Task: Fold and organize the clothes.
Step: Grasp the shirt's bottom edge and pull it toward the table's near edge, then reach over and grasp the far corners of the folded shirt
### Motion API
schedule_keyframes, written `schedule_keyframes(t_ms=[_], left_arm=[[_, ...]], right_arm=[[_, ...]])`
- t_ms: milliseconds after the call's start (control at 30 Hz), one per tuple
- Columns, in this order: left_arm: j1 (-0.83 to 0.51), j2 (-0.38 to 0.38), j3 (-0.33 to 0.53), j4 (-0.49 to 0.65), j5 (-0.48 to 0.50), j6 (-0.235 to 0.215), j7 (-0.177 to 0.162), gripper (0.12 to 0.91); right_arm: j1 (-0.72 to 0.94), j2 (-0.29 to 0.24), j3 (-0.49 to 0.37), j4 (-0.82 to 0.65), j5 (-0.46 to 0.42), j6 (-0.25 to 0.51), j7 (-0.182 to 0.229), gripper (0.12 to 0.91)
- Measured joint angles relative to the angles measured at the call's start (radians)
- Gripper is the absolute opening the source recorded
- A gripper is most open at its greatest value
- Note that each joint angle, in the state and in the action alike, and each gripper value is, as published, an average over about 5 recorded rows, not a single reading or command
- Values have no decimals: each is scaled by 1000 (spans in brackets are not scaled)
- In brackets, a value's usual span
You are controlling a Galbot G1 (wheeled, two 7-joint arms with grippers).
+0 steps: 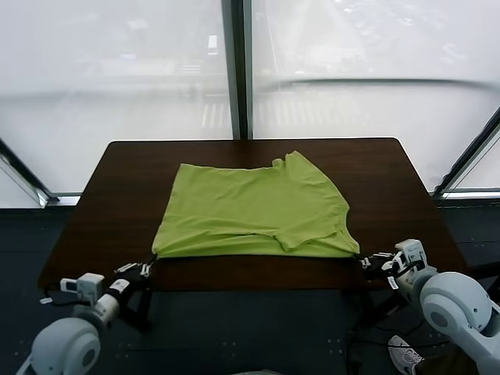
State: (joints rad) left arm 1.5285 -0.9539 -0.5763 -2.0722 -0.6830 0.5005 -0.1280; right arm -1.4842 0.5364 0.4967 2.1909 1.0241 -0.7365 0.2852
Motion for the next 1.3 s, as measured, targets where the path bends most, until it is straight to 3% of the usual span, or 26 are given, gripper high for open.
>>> schedule_keyframes(t_ms=[367,833,933,1133,1200,1300], left_arm=[[173,5,-57,-103,18,-1,0,148],[280,10,-129,-123,13,-8,3,148],[283,7,-130,-124,14,-6,3,148],[284,7,-131,-129,23,-7,4,149],[284,8,-131,-134,24,-5,2,179],[285,9,-131,-141,25,3,-2,316]], right_arm=[[-66,-52,18,10,-5,0,1,138],[-91,-57,25,37,-2,0,6,144],[-94,-59,34,48,3,0,6,235],[-94,-63,64,75,32,0,3,597],[-80,-58,76,74,45,0,-4,729],[-37,-45,84,55,53,3,-31,863]])
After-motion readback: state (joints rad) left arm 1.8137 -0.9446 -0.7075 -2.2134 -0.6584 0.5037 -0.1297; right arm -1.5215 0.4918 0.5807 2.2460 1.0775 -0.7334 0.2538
